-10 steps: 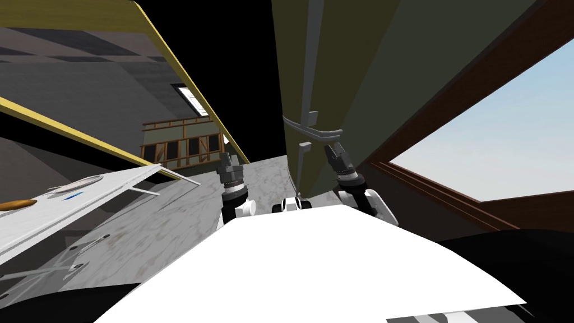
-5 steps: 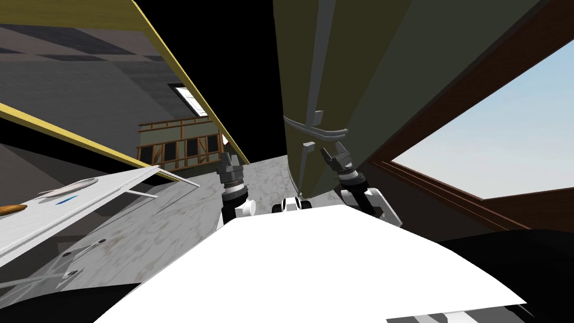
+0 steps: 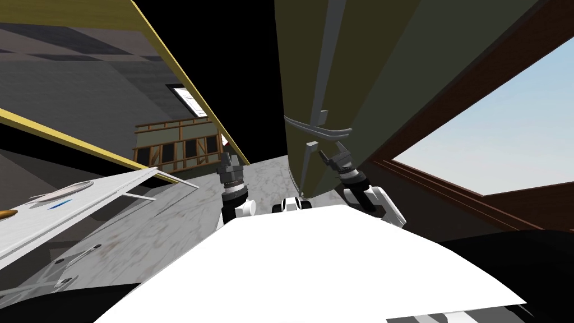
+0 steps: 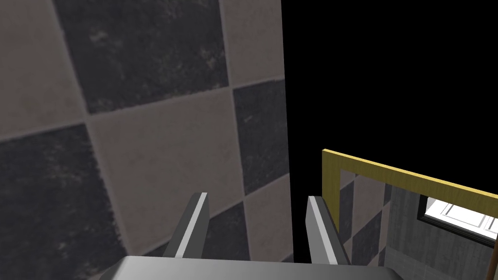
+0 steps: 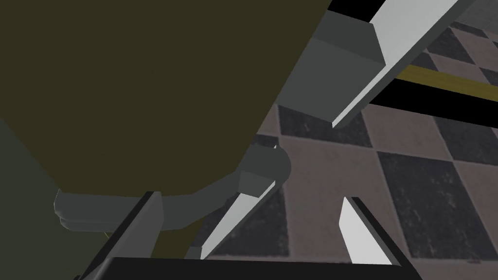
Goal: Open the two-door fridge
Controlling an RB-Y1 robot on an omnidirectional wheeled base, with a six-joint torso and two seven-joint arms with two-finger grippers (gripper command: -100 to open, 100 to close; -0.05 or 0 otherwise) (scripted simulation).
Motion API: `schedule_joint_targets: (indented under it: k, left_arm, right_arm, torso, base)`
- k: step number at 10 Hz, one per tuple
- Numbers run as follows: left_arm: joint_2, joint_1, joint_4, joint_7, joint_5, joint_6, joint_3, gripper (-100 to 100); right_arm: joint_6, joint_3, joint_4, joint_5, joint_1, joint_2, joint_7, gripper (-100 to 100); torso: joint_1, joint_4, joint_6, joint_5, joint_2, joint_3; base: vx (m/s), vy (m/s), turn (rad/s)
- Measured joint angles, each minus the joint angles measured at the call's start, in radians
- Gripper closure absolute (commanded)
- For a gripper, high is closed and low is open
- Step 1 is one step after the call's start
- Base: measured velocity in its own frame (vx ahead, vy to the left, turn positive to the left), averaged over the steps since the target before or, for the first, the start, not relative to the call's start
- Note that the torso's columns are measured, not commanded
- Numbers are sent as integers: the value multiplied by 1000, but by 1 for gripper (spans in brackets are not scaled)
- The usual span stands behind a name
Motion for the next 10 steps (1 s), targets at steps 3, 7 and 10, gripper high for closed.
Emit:
schedule_joint_targets:
  k: [3,7,10]
  left_arm:
    - [0,0,0,0,0,0,0,0]
    - [0,0,0,0,0,0,0,0]
    - [0,0,0,0,0,0,0,0]
  right_arm:
    - [4,-26,18,67,-15,-23,72,-100]
    - [8,-67,47,162,-33,-67,172,-100]
    - [12,-100,68,242,-46,-104,250,-100]
  torso:
    - [2,-2,-1,0,-3,-2]
    - [1,-4,-3,0,-8,-5]
    - [3,-6,-4,-1,-12,-7]
  base:
    - [10,59,-27]
    - [6,64,-32]
    - [7,69,-32]
